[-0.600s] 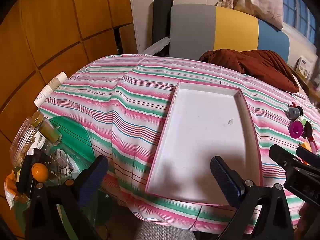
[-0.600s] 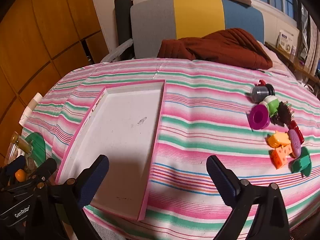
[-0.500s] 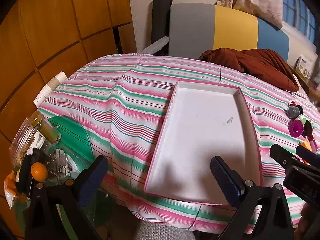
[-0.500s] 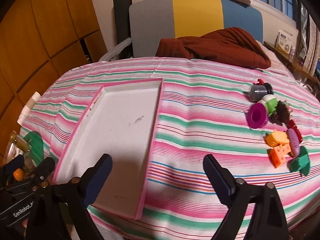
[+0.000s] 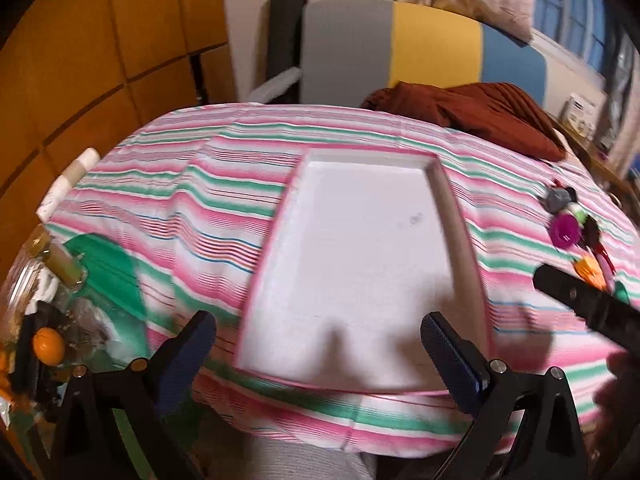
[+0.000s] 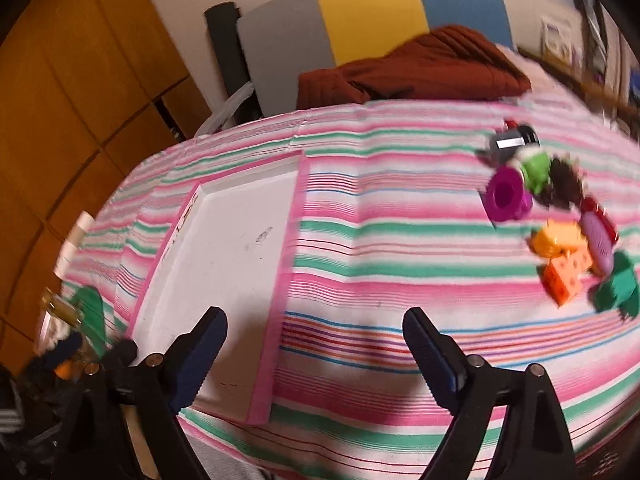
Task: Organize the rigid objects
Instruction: 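Reach the right gripper into the pile and grasp the green cup piece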
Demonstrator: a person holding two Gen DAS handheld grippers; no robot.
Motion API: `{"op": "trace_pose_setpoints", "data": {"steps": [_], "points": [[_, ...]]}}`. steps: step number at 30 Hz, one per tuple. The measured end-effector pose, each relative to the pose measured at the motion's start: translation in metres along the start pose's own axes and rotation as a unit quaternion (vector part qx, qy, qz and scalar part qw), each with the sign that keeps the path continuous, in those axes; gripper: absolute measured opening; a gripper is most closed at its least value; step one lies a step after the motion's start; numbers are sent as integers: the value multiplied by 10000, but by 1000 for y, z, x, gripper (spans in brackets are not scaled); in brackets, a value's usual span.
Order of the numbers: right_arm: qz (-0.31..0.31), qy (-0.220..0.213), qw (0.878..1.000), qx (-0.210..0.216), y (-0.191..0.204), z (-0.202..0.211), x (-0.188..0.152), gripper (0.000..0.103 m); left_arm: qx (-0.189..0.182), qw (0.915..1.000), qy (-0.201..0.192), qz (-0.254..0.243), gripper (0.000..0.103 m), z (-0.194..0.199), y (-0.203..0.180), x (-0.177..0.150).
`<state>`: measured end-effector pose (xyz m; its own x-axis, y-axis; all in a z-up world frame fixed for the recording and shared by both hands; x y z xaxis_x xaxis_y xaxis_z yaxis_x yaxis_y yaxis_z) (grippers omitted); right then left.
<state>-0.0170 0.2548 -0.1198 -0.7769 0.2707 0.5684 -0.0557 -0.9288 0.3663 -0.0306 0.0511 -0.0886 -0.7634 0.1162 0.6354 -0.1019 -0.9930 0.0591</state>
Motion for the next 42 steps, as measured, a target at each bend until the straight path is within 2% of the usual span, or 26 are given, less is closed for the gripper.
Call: {"op": "trace_pose_setpoints", "data": {"steps": [3,6,11,14,17,20,24,28,33,34,35,37,42], "points": [[-309,-148,9992,210,-17,4,-1,100,-331,9993,67,-151,103,1,-19,-6],[-507,-179,9985,109,-37,7,-4,103,-688,9968,147,-384,103,3,-42,-13],[-640,-72,9964,-554,-80,11,-10,103,-1051,9917,276,-694,103,7,-70,-21],[-820,-112,9916,-990,-108,18,-12,103,-1111,9891,318,-913,103,9,-85,-27],[-1185,-344,9781,-1678,-145,38,-8,102,-1105,9884,253,-1014,103,10,-92,-27],[-1501,-416,9564,-2471,-183,56,-4,102,-1064,9877,169,-1135,103,14,-97,-28],[-1635,-252,9415,-2935,-224,70,7,101,-1214,9861,265,-1104,103,15,-99,-32],[-1534,216,9412,-3002,-247,62,10,101,-1231,9855,336,-1116,103,12,-102,-35],[-1731,665,9419,-2802,-274,48,7,98,-1230,9856,317,-1117,103,13,-102,-35],[-1681,736,9419,-2815,-274,45,7,93,-1228,9857,327,-1110,103,12,-101,-35],[-1622,803,9414,-2845,-277,42,7,80,-1230,9857,342,-1104,103,12,-101,-35],[-1657,863,9438,-2726,-282,36,5,69,-1220,9858,347,-1099,103,11,-100,-35],[-1492,812,9584,-2292,-271,28,11,64,-1211,9861,391,-1064,103,8,-100,-36]]}}
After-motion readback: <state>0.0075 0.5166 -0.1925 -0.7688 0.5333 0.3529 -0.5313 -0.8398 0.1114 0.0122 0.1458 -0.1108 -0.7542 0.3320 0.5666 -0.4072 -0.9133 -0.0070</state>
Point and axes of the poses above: each gripper's, at about its wrist camera, not at the fingertips, and z roughly against the way its jaws point, y to its left, x to its top, the point moved 8 cm from there along -z, roughly the way its jaws point, and after that the axes turned 4 degrees about x, right-handed, at the moved point
